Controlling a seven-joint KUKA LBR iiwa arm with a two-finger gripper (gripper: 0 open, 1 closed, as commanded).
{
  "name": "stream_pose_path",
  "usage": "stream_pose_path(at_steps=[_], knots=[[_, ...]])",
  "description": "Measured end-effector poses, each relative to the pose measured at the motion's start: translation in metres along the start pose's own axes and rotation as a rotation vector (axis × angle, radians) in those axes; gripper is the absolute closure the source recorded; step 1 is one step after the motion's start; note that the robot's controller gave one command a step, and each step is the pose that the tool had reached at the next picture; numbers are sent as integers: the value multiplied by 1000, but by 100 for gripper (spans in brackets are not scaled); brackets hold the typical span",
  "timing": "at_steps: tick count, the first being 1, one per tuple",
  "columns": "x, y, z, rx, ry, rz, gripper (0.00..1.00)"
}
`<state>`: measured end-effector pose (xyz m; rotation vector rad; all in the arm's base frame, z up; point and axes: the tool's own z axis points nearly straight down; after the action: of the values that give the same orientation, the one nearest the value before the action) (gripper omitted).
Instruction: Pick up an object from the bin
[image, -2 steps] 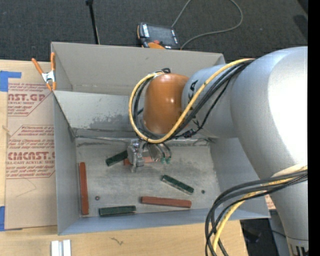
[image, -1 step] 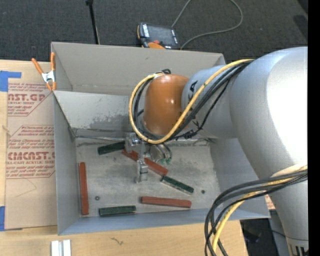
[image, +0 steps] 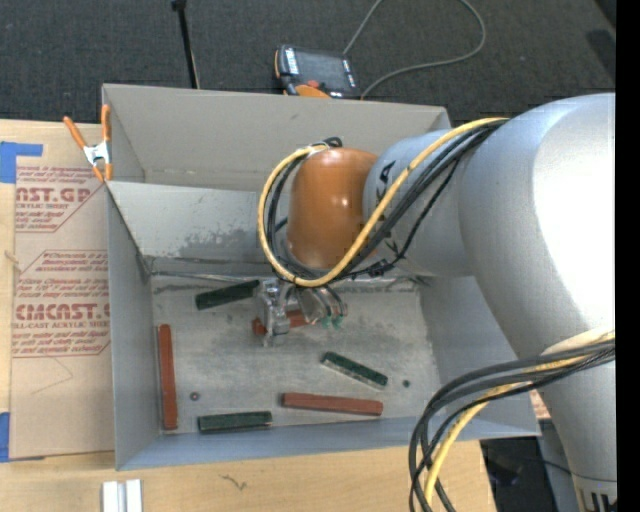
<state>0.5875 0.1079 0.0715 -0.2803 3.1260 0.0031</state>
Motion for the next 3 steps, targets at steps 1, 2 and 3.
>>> stream_pose_path(at_steps=[1,2,3], knots=[[74,10,-112,0,-3,47,100],[74,9,-108,1,2,48,0],[56,-15,2,1,0,-307,0]])
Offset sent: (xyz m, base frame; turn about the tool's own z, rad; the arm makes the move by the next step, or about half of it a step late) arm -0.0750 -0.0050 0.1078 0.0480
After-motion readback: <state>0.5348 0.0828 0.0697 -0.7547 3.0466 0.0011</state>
